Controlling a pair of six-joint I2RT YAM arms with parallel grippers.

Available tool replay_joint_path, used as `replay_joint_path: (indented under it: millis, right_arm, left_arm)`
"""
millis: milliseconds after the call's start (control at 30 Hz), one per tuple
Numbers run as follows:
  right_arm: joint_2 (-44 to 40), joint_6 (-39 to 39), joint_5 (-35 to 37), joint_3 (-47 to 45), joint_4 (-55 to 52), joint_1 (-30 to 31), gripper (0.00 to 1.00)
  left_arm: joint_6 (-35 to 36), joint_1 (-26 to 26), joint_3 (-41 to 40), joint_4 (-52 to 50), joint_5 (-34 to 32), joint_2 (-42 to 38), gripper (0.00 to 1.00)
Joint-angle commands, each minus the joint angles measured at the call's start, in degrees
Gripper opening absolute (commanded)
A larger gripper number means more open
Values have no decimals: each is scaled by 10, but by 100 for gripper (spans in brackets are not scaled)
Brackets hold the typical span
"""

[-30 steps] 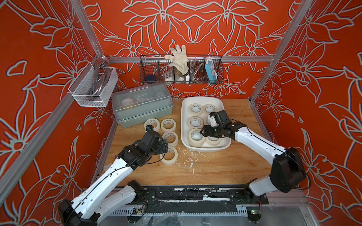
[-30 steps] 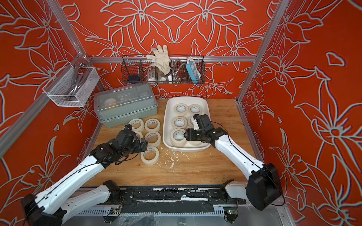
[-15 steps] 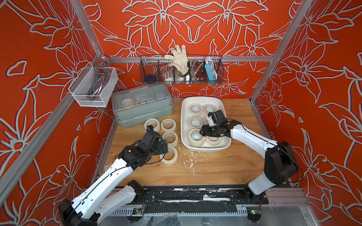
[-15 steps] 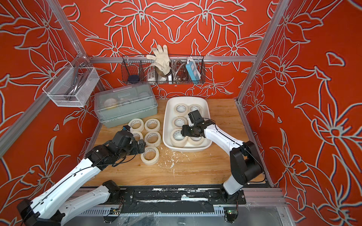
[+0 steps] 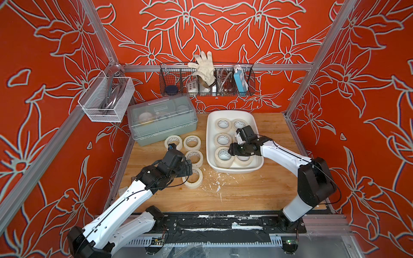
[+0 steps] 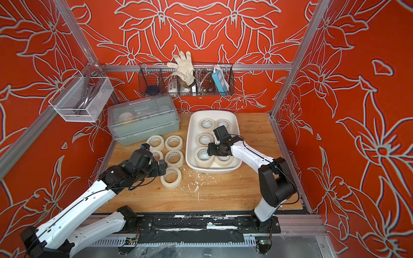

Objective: Take out the art tape in the storage box
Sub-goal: Pick up the art tape from the storage box.

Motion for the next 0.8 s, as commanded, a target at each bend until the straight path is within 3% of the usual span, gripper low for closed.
replay_joint_path:
  millis: [0,300,433,767]
  right_arm:
    - [-34,-41,-37,21,-11,11,0]
    - [-87,-89,-98,0,1,53,0]
    - [-89,-98,-121,3,-4,68,0]
    - [-108,-106,-129,-5,9,98,0]
  left_arm:
    - [48,-17,53,-39,11,20,98]
    - [119,-63,208,-145,57,99,96]
    - [142,-91,280,-209,48,143,95]
    - [175,-125,371,-287,6,242,87]
